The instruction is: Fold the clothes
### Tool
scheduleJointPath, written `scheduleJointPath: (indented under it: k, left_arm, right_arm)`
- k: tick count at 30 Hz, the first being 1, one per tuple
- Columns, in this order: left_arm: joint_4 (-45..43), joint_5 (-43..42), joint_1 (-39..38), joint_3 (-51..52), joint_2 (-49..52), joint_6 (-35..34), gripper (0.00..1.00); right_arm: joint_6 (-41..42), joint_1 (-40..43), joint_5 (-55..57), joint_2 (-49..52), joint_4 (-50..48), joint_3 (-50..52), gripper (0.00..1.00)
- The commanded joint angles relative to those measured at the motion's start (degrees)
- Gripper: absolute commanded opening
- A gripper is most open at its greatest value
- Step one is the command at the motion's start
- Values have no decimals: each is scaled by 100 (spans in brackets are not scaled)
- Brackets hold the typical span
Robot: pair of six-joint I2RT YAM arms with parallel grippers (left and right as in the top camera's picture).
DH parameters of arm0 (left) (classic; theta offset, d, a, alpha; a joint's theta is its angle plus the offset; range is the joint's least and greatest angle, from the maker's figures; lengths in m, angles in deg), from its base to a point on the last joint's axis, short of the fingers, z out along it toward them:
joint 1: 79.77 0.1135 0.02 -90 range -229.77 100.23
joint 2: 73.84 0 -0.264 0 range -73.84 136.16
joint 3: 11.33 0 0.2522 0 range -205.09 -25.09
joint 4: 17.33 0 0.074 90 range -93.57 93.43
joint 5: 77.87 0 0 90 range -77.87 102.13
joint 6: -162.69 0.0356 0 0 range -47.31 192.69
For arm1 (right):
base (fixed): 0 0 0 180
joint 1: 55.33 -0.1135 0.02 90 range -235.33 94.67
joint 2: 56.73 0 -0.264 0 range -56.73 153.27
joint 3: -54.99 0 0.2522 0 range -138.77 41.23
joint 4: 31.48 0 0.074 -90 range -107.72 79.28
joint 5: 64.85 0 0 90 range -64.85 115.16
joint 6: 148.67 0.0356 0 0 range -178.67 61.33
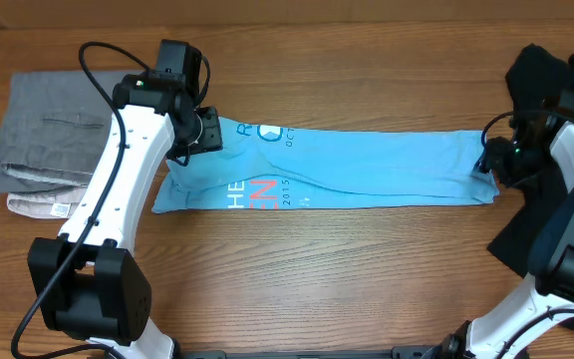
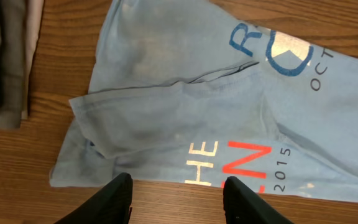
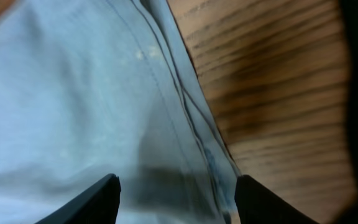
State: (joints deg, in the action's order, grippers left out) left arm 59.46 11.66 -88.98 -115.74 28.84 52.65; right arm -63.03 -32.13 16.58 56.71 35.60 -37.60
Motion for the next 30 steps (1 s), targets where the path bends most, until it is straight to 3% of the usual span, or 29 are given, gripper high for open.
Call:
scheduleJointPath:
  k: [1, 5, 8, 9, 10, 14, 24, 30]
  left_arm:
    - [4, 170, 33, 52, 17, -50, 51]
    - [2, 278, 35, 52, 17, -52, 52]
    - [0, 398, 37, 52, 17, -55, 52]
    - [0, 411, 44, 52, 17, -57, 52]
    - [2, 409, 63, 52, 17, -55, 51]
    - [44, 404, 214, 50, 17, -57, 50]
    - [328, 61, 1257, 50, 17, 33, 51]
    - [385, 66, 1447, 50, 17, 33, 52]
  right_arm:
    - [-57, -9, -50, 203, -310, 271, 63]
    - [-55, -9, -52, 262, -494, 367, 62]
    - [-37, -9, -52, 262, -507, 382, 55]
    - [-39, -9, -50, 262, -505, 385, 48]
    - [-39, -9, -48, 262, -507, 382, 28]
    - [-39, 26, -42, 262, -531, 382, 4]
    - [-15, 599, -57, 262, -579, 48, 4]
    - [-20, 767, -48, 262, 28, -745, 4]
